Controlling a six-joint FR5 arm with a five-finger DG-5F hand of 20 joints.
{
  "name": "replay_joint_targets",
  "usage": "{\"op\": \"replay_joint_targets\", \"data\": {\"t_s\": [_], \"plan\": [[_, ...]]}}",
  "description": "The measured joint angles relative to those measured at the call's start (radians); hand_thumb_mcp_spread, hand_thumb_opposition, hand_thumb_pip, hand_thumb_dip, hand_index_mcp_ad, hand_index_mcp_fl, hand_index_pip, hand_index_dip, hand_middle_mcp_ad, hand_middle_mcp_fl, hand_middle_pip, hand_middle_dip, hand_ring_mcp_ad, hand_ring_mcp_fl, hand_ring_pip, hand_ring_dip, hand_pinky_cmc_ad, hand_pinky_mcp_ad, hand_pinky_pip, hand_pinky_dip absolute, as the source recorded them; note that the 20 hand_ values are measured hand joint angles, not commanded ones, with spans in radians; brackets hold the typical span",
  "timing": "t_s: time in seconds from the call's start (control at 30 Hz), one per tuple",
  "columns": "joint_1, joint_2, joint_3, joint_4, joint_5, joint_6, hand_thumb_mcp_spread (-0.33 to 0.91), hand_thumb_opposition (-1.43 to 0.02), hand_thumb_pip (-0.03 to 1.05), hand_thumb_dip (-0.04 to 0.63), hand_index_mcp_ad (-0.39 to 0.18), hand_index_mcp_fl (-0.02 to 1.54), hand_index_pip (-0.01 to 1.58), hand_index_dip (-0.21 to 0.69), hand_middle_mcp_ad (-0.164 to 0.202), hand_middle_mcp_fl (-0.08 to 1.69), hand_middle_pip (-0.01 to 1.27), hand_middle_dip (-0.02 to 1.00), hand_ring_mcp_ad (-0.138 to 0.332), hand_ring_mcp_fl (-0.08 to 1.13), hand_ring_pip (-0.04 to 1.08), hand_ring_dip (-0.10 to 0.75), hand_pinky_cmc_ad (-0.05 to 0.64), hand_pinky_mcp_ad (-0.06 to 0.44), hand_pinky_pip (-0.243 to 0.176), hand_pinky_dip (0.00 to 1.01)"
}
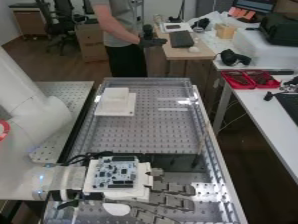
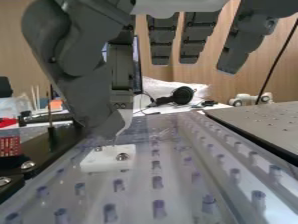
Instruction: Grab the paper clip and place it in the clear container
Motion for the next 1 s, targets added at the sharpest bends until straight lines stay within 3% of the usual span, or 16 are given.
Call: {"op": "replay_joint_targets", "data": {"t_s": [0.43,0.53,0.77,1.0], "plan": [[0.005,-0.005,0.001,0.007,0.002,0.007,0.47,-0.85,0.73,0.269,-0.169,0.32,1.55,0.016,0.058,0.0,0.13,0.17,0.094,0.0,0.12,0.101,0.328,0.255,-0.061,0.31],[0.005,-0.006,0.002,0.007,0.003,0.002,0.47,-0.9,0.72,0.269,-0.187,0.4,1.54,0.002,0.058,0.0,0.13,0.17,0.094,0.0,0.12,0.101,0.328,0.255,-0.061,0.31],[0.002,-0.007,0.002,0.006,0.001,-0.006,0.54,-0.97,0.7,0.269,-0.188,0.42,1.52,0.002,0.058,0.0,0.13,0.17,0.094,0.0,0.12,0.101,0.328,0.255,-0.061,0.31],[-0.001,0.0,-0.022,0.087,-0.004,0.048,0.56,-0.99,0.69,0.265,-0.206,0.55,1.5,0.0,0.058,0.0,0.14,0.17,0.094,0.0,0.12,0.101,0.328,0.253,-0.061,0.31]]}}
